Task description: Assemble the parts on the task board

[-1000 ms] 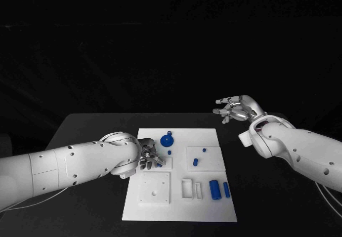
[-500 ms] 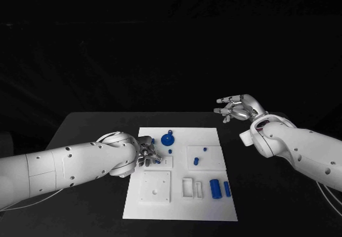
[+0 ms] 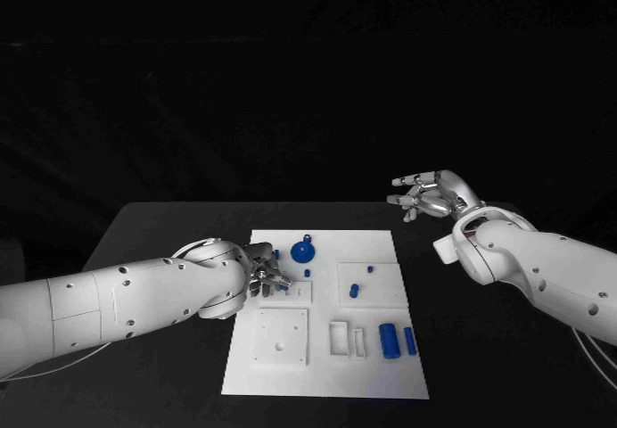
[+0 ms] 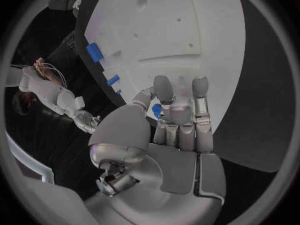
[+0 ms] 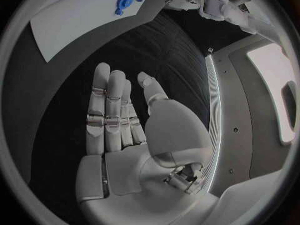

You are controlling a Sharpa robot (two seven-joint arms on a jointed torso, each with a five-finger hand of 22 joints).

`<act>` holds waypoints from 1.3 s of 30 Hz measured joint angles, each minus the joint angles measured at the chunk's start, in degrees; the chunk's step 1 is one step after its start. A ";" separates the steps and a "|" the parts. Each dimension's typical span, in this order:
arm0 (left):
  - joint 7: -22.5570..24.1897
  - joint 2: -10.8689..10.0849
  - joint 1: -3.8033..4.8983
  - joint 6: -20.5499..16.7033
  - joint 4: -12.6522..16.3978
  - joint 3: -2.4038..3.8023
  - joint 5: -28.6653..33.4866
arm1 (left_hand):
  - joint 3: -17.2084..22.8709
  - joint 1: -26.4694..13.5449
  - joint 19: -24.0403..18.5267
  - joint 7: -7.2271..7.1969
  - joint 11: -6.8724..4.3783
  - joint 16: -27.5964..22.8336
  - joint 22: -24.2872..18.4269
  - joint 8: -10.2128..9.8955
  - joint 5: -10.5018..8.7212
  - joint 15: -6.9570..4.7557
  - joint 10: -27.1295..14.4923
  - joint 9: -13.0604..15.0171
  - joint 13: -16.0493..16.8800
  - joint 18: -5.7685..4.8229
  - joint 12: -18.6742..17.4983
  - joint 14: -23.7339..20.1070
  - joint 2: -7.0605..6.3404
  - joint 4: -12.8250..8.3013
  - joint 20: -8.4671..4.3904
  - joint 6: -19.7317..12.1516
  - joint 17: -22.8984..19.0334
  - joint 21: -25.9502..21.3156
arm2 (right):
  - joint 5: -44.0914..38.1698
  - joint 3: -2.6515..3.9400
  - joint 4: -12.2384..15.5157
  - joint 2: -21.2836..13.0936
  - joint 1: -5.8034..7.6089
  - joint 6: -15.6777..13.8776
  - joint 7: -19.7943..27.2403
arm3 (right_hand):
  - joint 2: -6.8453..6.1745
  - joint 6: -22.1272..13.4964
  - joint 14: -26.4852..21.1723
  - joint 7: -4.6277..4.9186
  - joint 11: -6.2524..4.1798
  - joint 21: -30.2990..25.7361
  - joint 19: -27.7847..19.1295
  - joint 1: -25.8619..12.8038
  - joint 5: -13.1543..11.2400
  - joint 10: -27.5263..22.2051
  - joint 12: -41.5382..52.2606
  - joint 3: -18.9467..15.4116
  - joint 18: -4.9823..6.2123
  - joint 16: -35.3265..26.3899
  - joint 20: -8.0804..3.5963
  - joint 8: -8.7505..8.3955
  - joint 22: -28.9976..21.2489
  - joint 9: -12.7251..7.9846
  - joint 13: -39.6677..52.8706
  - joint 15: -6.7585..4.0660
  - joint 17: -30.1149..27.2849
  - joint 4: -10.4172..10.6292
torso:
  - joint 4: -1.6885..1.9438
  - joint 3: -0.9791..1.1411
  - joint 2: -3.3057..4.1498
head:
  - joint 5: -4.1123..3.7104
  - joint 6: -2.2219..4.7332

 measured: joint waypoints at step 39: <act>0.67 -0.56 -0.91 -1.16 1.59 -0.01 -2.31 | 0.24 0.00 0.00 -0.01 0.00 0.00 0.03 0.05 -0.21 0.02 0.00 0.07 -0.15 0.00 0.00 -0.25 0.00 0.24 0.00 0.01 -0.31 0.22 | 0.00 0.00 -0.25 0.07 -0.18 0.22 -0.01 | 0.06 0.01 0.00 -0.01 0.00 0.00 0.00 -0.06 -0.01 0.00 0.00 0.00 0.00 0.00 0.00 0.00 0.00 0.00 0.01 0.00 0.03 0.00 | 0.05 -0.02 0.03 | 0.12 -0.57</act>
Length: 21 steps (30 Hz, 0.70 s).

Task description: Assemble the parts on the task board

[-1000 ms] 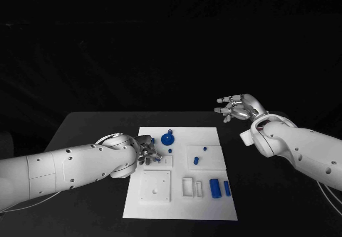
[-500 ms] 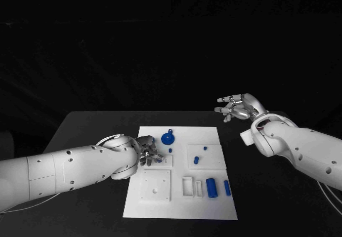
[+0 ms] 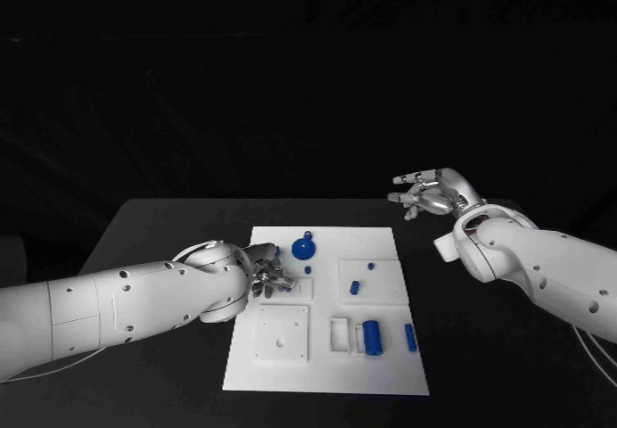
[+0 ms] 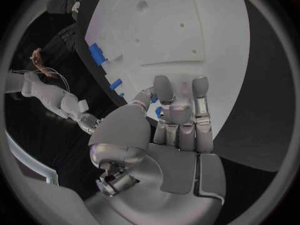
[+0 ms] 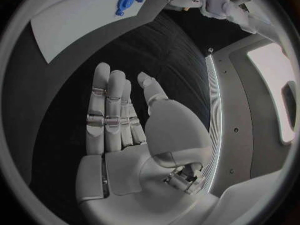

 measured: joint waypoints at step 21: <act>0.05 -0.36 -0.08 0.82 0.40 0.02 -0.81 | 0.00 0.00 0.00 0.00 0.00 0.00 -0.01 -0.15 -0.03 0.03 0.00 -0.16 -0.06 0.00 0.00 0.18 0.00 -0.01 0.00 0.01 -0.15 0.00 | 0.00 0.00 -0.14 0.07 -0.16 0.11 0.01 | 0.00 0.07 0.00 -0.07 0.00 0.23 0.00 0.00 0.24 0.00 0.00 0.00 0.00 0.00 0.00 0.00 -0.18 0.00 0.01 0.00 -0.01 0.00 | -0.03 0.02 -0.01 | 0.08 -0.08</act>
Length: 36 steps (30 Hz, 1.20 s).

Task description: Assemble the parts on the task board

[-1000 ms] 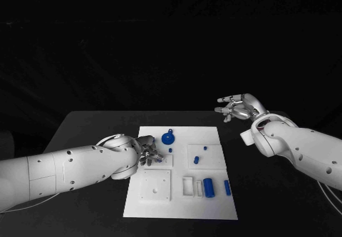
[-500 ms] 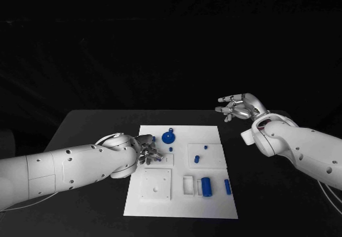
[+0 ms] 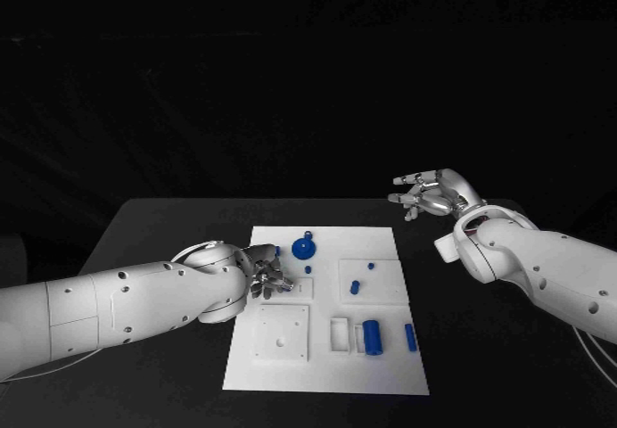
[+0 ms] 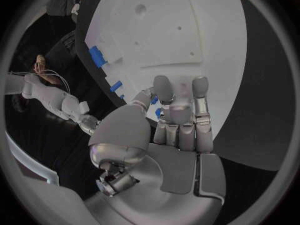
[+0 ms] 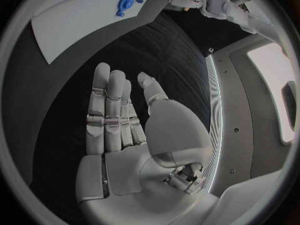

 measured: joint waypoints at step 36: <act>0.12 1.53 -0.54 1.62 -2.10 0.15 0.00 | 0.25 0.14 0.00 0.01 0.09 0.00 0.03 0.55 -0.43 -0.06 0.09 0.20 -0.09 0.00 0.00 -0.19 0.16 0.25 0.00 0.04 -0.66 0.00 | 0.00 0.00 -0.23 0.30 -0.13 0.21 0.01 | 0.00 -0.10 0.00 0.10 0.00 0.00 0.00 0.00 -0.01 0.00 0.00 0.00 0.00 0.00 0.00 0.00 -0.09 0.00 0.00 0.00 -0.01 0.00 | -0.09 0.05 0.03 | -0.20 -0.01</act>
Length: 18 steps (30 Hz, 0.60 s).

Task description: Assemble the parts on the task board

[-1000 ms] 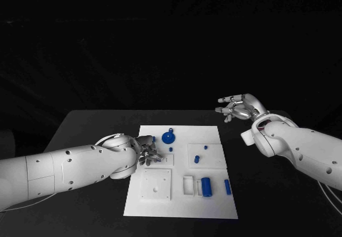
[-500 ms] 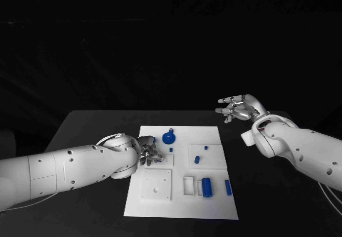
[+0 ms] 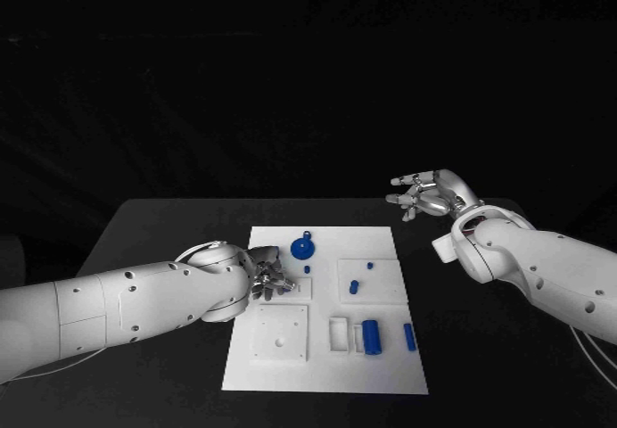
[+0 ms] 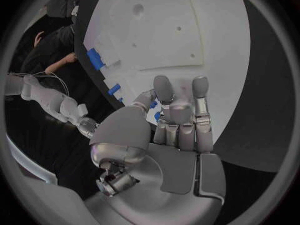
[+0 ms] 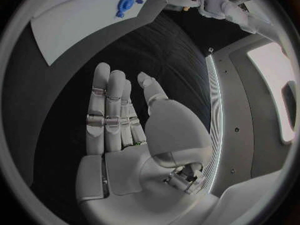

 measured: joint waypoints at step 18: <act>-0.05 0.06 -0.11 0.14 -0.17 0.01 0.17 | -6.60 1.74 0.00 -2.78 -0.01 -2.18 -0.02 -0.90 -13.54 -0.31 0.00 -0.46 -2.42 0.00 -0.84 -0.39 -0.80 5.63 0.00 3.09 -3.48 -1.23 | 0.00 0.00 -0.11 0.04 -0.09 0.10 0.00 | 0.00 -0.30 0.00 -0.11 0.00 0.00 0.00 0.00 0.00 0.00 0.00 0.00 0.00 0.00 0.00 0.00 -0.07 0.00 -0.05 0.00 -0.01 0.00 | 0.05 -0.02 -0.05 | -0.09 0.00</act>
